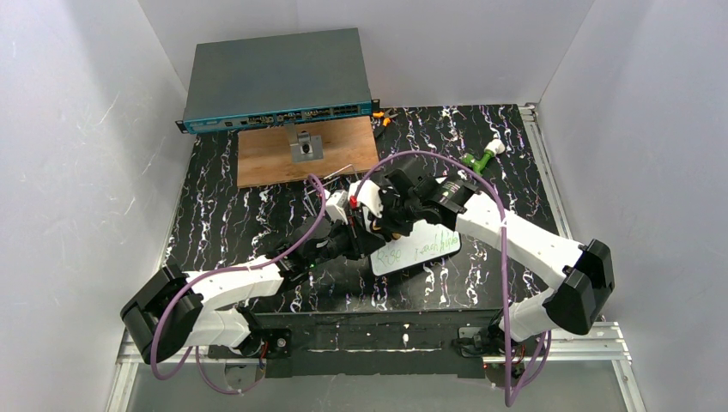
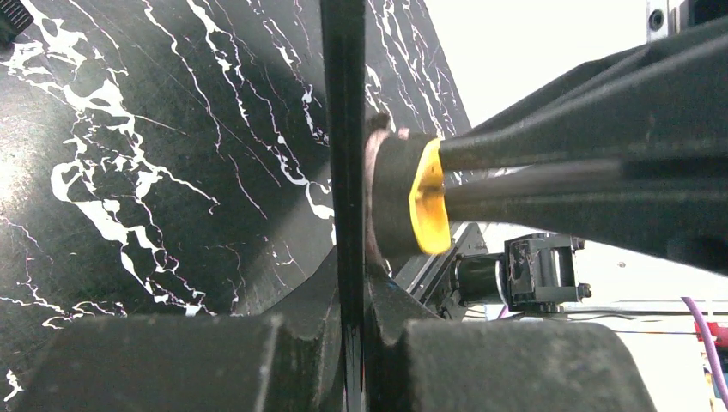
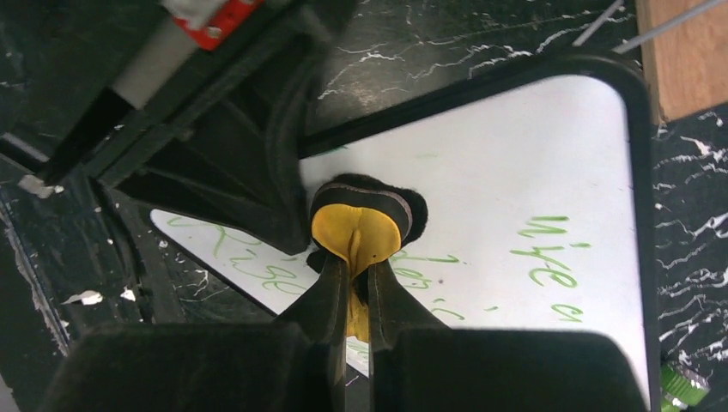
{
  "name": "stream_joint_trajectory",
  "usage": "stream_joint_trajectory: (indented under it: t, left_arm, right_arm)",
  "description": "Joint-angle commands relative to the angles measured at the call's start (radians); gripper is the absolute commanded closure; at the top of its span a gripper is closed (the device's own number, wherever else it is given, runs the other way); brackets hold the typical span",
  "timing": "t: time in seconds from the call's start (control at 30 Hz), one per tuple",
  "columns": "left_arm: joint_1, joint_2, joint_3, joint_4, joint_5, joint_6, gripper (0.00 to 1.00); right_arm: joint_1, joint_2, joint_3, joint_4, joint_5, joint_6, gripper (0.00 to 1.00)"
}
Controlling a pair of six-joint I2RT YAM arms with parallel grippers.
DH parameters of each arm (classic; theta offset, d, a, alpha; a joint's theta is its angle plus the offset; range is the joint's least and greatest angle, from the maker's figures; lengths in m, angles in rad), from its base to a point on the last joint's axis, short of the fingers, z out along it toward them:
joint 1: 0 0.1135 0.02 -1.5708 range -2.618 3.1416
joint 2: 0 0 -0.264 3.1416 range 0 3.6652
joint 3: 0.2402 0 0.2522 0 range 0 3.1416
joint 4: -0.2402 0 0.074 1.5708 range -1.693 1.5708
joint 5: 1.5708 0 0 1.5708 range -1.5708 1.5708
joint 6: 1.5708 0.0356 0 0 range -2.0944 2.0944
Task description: Erase the whiteboard
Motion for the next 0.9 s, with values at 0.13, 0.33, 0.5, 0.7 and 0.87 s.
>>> stream_joint_trajectory:
  t: [0.13, 0.33, 0.5, 0.7, 0.87]
  left_arm:
    - [-0.004, -0.002, -0.027, 0.025, 0.038, 0.053, 1.0]
    - [-0.004, 0.012, -0.026, 0.043, 0.057, 0.067, 1.0]
    - [-0.004, 0.021, -0.023, 0.053, 0.071, 0.069, 1.0]
    - [-0.005, 0.024, -0.02, 0.055, 0.075, 0.071, 1.0]
    - [-0.004, 0.043, -0.007, 0.06, 0.098, 0.076, 1.0]
  right_arm:
    - [-0.107, -0.041, -0.012, 0.08, 0.006, 0.057, 0.99]
    - [-0.124, -0.051, -0.036, 0.048, -0.101, 0.038, 0.99]
    - [-0.122, -0.024, 0.003, 0.006, -0.206, 0.05, 0.99]
    - [-0.122, -0.024, 0.01, 0.017, -0.201, 0.064, 0.99]
    - [-0.129, -0.027, -0.007, 0.07, -0.085, 0.095, 0.99]
